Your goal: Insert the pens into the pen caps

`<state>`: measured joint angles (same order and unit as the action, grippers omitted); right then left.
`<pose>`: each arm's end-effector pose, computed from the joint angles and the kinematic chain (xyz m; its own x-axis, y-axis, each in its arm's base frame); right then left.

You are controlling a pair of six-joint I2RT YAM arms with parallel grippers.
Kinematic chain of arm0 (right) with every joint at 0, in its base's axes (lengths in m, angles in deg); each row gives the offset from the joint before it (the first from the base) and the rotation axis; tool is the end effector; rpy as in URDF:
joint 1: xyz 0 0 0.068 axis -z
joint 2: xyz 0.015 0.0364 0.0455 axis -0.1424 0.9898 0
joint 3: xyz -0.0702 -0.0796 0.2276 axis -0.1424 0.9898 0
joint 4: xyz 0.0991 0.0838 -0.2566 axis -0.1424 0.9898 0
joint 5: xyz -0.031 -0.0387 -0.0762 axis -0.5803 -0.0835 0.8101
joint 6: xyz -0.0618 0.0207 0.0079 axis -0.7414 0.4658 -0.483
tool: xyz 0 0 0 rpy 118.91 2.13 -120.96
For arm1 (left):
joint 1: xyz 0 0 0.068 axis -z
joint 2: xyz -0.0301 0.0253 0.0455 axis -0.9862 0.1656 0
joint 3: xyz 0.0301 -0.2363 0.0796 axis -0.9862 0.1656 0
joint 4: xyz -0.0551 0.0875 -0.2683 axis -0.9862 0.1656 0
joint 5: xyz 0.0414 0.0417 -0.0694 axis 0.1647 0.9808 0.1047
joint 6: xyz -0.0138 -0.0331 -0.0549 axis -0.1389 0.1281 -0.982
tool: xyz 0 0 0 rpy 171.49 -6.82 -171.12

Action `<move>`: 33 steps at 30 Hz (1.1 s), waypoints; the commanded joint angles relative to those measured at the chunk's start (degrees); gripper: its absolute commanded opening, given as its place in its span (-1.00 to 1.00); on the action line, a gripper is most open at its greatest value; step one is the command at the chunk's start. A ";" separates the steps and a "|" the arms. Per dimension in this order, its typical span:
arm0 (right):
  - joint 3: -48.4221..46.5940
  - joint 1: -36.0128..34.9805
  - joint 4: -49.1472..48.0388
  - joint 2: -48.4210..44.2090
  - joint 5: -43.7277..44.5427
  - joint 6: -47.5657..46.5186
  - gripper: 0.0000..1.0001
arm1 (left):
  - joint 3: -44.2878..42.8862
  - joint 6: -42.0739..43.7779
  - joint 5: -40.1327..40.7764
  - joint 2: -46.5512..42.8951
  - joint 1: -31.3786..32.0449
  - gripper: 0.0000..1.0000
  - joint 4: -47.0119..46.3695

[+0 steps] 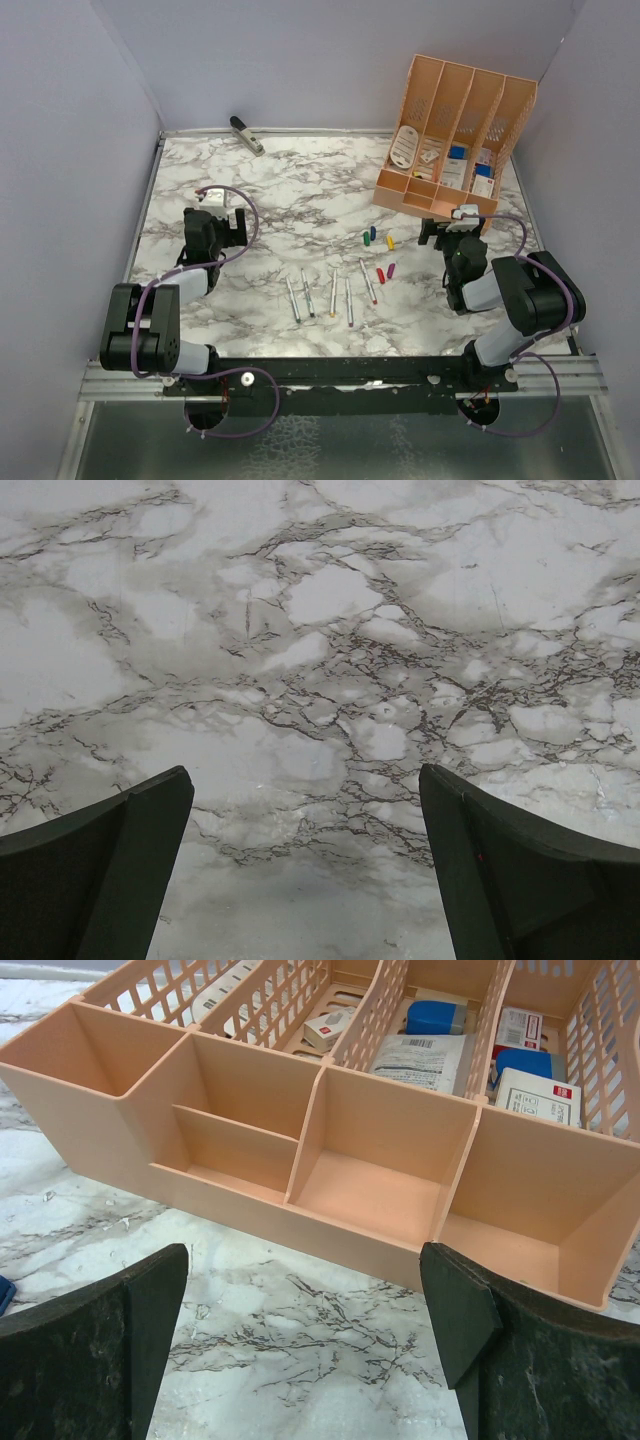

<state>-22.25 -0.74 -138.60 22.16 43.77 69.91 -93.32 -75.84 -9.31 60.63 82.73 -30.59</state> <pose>0.2639 0.0331 0.0865 -0.0934 -0.0186 -0.9955 0.0047 0.9998 -0.0191 0.3046 -0.0123 0.1227 -0.3553 -0.0430 -0.9338 0.0227 0.9983 -0.0546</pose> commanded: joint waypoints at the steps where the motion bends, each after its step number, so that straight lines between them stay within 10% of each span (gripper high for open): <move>1: -0.30 -0.04 -0.75 0.28 -1.07 0.06 0.99 | -0.07 0.25 1.42 -0.90 0.20 0.98 -1.75; 19: -0.35 -0.05 -1.06 0.19 -1.17 -0.29 0.99 | -0.73 -0.23 -1.57 -2.95 1.36 0.98 -1.64; 33: -11.10 -0.30 30.07 -14.63 1.28 5.29 0.91 | -1.36 -4.74 -3.19 -14.38 1.67 0.98 4.58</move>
<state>-32.15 -0.74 -115.82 12.92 44.78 71.50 -93.39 -78.31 -9.59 49.86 84.00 -27.20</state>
